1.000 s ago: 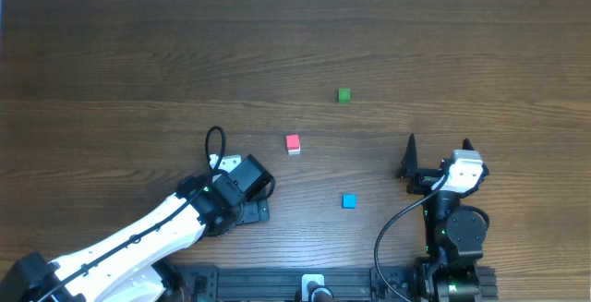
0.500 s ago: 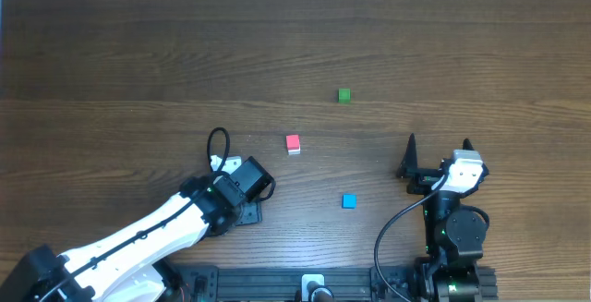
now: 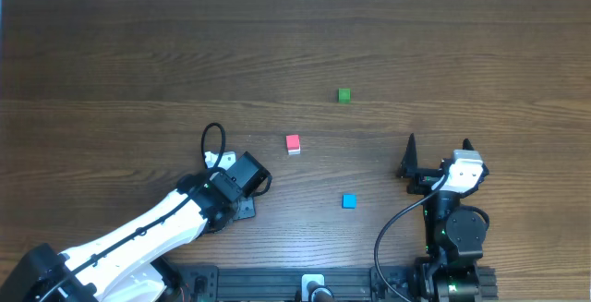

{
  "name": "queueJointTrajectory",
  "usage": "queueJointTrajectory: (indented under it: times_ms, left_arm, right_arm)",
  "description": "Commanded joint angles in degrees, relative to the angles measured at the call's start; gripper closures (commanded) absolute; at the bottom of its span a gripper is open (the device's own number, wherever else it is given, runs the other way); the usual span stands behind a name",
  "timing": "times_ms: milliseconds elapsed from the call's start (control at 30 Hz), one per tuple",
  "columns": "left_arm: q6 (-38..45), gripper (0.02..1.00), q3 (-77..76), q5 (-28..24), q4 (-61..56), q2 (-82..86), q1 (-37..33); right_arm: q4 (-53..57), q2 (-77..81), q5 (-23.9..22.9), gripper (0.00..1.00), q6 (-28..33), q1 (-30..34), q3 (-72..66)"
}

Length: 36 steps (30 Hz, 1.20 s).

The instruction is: Stack Cubes

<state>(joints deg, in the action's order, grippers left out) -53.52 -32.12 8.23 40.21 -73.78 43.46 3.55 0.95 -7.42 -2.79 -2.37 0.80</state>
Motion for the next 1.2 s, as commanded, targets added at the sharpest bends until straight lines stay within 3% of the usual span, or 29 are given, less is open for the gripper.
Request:
queueJointTrajectory:
  times_ms: [33,433,900,1200]
  left_arm:
    - [3.3,0.461,0.4,0.6,-1.0,-0.4,-0.3]
    - [8.3,0.467,0.4,-1.4,-2.3,-0.4,-0.3]
    - [8.3,0.822,0.8,-1.8,-2.8,-0.4,-0.3]
    - [8.3,0.862,-0.4,-4.1,-2.2,-0.3,-0.3]
  right_arm:
    - [-0.1,-0.2,0.3,0.007,0.1,0.3,-0.5]
    - [-0.1,-0.2,0.3,0.009,0.1,0.3,-0.5]
    - [-0.1,-0.2,0.3,0.007,0.1,0.3,-0.5]
    - [-0.1,-0.2,0.3,0.009,0.1,0.3,-0.5]
